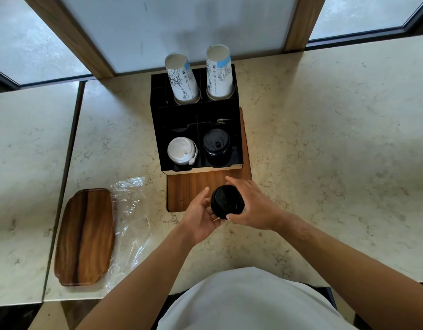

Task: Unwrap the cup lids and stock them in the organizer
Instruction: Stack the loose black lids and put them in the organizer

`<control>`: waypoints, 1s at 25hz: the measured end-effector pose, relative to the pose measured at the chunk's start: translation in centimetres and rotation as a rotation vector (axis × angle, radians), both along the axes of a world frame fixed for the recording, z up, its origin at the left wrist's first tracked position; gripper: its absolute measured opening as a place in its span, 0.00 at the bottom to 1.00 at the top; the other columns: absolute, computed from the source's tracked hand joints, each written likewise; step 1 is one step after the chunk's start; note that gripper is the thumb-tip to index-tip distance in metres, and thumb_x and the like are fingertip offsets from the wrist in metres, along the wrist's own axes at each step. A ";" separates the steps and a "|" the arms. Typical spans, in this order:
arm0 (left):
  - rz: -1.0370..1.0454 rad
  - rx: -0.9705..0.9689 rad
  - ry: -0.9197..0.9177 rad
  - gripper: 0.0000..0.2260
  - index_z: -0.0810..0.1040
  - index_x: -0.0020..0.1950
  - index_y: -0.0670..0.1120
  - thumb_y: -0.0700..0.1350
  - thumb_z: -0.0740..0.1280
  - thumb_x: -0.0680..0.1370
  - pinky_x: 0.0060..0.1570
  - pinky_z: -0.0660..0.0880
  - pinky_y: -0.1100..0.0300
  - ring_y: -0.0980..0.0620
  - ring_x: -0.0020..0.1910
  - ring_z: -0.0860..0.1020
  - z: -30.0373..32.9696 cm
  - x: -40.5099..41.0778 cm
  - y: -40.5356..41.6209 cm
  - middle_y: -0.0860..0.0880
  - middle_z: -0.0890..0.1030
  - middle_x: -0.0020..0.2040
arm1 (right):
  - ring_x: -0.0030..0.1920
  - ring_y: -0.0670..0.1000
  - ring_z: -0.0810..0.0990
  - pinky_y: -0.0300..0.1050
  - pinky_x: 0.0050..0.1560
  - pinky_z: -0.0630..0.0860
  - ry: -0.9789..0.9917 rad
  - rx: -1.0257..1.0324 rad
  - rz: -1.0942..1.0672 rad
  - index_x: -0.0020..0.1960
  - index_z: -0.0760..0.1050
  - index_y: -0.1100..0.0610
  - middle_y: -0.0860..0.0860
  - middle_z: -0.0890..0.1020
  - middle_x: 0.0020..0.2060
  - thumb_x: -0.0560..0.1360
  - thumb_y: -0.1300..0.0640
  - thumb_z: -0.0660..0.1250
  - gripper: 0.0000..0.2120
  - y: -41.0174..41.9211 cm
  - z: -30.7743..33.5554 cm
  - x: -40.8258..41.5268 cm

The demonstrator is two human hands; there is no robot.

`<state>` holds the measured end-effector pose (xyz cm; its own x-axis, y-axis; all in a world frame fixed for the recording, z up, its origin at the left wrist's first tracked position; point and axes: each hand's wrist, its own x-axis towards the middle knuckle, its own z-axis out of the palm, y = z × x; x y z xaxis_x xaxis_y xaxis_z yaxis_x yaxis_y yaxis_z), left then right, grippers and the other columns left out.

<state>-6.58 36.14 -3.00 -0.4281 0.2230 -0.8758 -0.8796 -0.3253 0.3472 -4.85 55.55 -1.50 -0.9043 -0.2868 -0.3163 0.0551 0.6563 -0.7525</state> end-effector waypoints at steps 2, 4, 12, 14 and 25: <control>-0.051 -0.009 0.060 0.18 0.81 0.63 0.39 0.49 0.73 0.78 0.62 0.78 0.43 0.39 0.58 0.82 0.4 0.1 -0.1 0.37 0.85 0.58 | 0.72 0.47 0.62 0.50 0.71 0.68 0.007 -0.008 -0.002 0.78 0.53 0.45 0.43 0.69 0.70 0.66 0.41 0.73 0.47 -0.3 0.0 0.1; -0.045 -0.017 0.090 0.15 0.80 0.61 0.36 0.40 0.74 0.76 0.52 0.84 0.45 0.38 0.55 0.83 0.9 0.1 0.1 0.35 0.84 0.58 | 0.72 0.47 0.61 0.50 0.72 0.68 -0.007 -0.023 -0.005 0.78 0.53 0.45 0.43 0.68 0.70 0.66 0.42 0.73 0.47 -0.5 0.0 0.2; 0.104 -0.006 0.101 0.13 0.78 0.61 0.35 0.36 0.72 0.77 0.49 0.84 0.50 0.38 0.55 0.85 1.4 -1.0 0.1 0.34 0.85 0.56 | 0.52 0.45 0.84 0.40 0.49 0.81 -0.411 -0.425 -0.563 0.74 0.67 0.53 0.48 0.81 0.58 0.77 0.41 0.66 0.30 -1.0 -0.8 -0.7; 0.072 0.023 0.122 0.13 0.79 0.62 0.36 0.37 0.71 0.78 0.47 0.84 0.52 0.40 0.54 0.86 1.5 -1.1 0.0 0.36 0.86 0.55 | 0.43 0.46 0.87 0.36 0.39 0.80 -0.477 -0.477 -0.644 0.67 0.76 0.56 0.51 0.86 0.49 0.80 0.44 0.65 0.21 -0.8 -1.0 -1.1; -0.027 -0.021 0.208 0.11 0.84 0.59 0.39 0.43 0.71 0.80 0.44 0.83 0.55 0.47 0.50 0.87 0.6 -0.9 -0.9 0.41 0.87 0.55 | 0.46 0.49 0.86 0.40 0.44 0.81 -0.406 -0.552 -0.637 0.62 0.80 0.56 0.51 0.86 0.49 0.79 0.51 0.70 0.14 -0.6 -1.3 -1.6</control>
